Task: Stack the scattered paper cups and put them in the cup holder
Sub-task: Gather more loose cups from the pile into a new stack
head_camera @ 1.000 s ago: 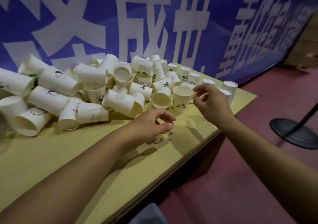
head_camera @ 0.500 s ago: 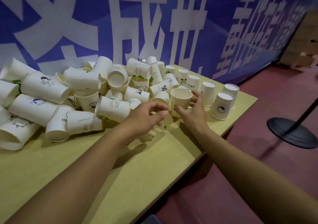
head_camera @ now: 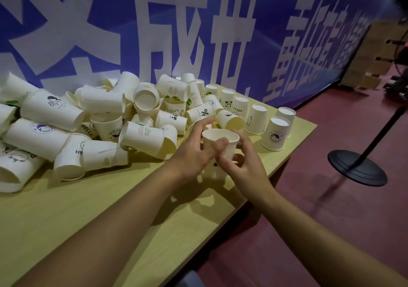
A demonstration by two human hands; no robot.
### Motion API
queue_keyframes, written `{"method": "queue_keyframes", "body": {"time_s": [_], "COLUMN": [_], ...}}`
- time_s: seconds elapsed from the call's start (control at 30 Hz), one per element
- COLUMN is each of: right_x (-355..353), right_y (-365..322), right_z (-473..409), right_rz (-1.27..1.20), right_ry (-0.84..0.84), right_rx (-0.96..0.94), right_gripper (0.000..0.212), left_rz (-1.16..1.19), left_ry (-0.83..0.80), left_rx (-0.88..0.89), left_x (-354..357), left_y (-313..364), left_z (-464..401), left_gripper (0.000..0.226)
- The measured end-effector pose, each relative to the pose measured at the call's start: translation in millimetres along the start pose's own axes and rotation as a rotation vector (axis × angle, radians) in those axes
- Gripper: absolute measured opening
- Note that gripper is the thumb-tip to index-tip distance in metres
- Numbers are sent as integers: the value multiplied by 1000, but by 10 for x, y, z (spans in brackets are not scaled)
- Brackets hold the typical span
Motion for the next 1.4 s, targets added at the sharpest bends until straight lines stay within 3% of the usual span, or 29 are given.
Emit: {"method": "queue_keyframes", "body": {"time_s": [0.2, 0.27, 0.37, 0.47, 0.57, 0.7, 0.87, 1.0, 1.23, 1.4], "right_x": [-184, -527, -1191, -1599, -1716, -1700, -1486, -1125, -611, -524], "right_y": [-14, -105, -239, 2, 214, 249, -28, -232, -216, -250], "right_z": [108, 136, 154, -25, -180, -240, -32, 82, 80, 29], "right_rz": [191, 342, 648, 813, 804, 715, 504, 197, 48, 128], "right_ry": [-146, 20, 436, 512, 450, 454, 530, 399, 157, 82], "right_rx": [53, -7, -55, 183, 289, 241, 28, -112, -72, -39], "right_gripper": [68, 52, 34, 39, 37, 23, 34, 53, 74, 88], "left_rz": [17, 14, -22, -27, -5, 5, 27, 5, 26, 36], "left_ry": [-20, -10, -6, -24, -28, -32, -35, -41, -13, -22], "left_rx": [75, 85, 89, 102, 114, 112, 113, 90, 128, 143], "left_x": [149, 132, 178, 296, 367, 387, 391, 405, 362, 371], "left_y": [13, 20, 29, 36, 29, -6, -49, -105, -49, -40], "left_z": [15, 25, 27, 20, 34, 47, 49, 50, 85, 102], "left_gripper": [85, 84, 80, 79, 72, 66, 73, 82, 98, 97]}}
Point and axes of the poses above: each hand's wrist, its own z-axis away from the middle knuckle, its own x-axis out of the palm, y = z × x, the point moved 9 cm from there along -z, towards the middle knuckle, and after that the axes turned 14 degrees about -y, right-handed, at the moved point
